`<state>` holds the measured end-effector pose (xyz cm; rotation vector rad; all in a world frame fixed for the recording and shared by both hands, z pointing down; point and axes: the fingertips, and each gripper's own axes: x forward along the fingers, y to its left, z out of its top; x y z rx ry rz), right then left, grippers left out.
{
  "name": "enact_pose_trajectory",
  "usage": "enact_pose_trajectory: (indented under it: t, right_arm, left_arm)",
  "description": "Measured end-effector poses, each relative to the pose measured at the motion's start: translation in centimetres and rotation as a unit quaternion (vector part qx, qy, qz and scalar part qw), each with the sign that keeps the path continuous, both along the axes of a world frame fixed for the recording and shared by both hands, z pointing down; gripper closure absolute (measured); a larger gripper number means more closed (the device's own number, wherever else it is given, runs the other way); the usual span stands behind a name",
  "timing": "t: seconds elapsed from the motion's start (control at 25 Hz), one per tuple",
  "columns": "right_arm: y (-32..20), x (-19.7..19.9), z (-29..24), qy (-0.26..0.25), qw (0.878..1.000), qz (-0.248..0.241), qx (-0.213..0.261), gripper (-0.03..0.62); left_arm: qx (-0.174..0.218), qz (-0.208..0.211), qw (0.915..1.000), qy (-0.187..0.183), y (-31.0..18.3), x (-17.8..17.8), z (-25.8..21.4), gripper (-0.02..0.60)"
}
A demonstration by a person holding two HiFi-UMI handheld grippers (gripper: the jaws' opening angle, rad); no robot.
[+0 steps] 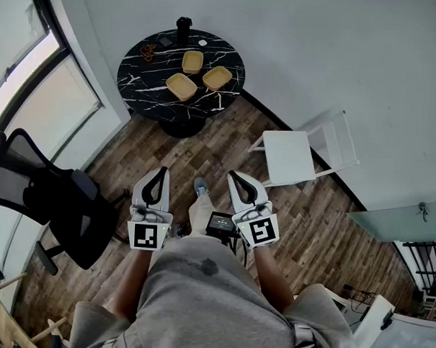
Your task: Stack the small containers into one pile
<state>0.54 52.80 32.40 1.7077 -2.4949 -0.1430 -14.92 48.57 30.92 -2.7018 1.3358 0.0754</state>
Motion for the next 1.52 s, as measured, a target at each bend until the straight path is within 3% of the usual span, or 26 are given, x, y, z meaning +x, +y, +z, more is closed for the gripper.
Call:
enact_pose_trajectory:
  t: [0.16, 0.64, 0.88, 1.24, 1.52]
  right_arm:
    - [-1.1, 0.0, 0.2, 0.001, 1.0, 0.003, -0.004, 0.583]
    - [-8.3, 3.1, 2.5, -0.011, 0.999, -0.014, -0.047, 0.582]
    - [-15.8, 6.7, 3.2, -0.01, 0.998, -0.02, -0.059, 0.582]
    - [-28.8, 12.6, 4.6, -0.035, 0.994, -0.049, -0.09, 0.58]
    - [-36.8, 14.7, 6.7, -0.05, 0.987, -0.085, -0.13, 0.581]
  left_arm:
    - [-0.006, -0.003, 0.9999, 0.008, -1.0, -0.5, 0.3, 0.584]
    - [-0.023, -0.001, 0.9994, -0.024, -7.6, 1.0, 2.5, 0.584]
    - [-0.041, -0.014, 0.999, -0.014, -14.5, 3.6, 3.7, 0.584]
    - [-0.063, -0.028, 0.997, -0.036, -25.9, 9.4, 4.9, 0.584]
    - [-0.074, -0.048, 0.9957, -0.028, -32.7, 12.3, 4.4, 0.584]
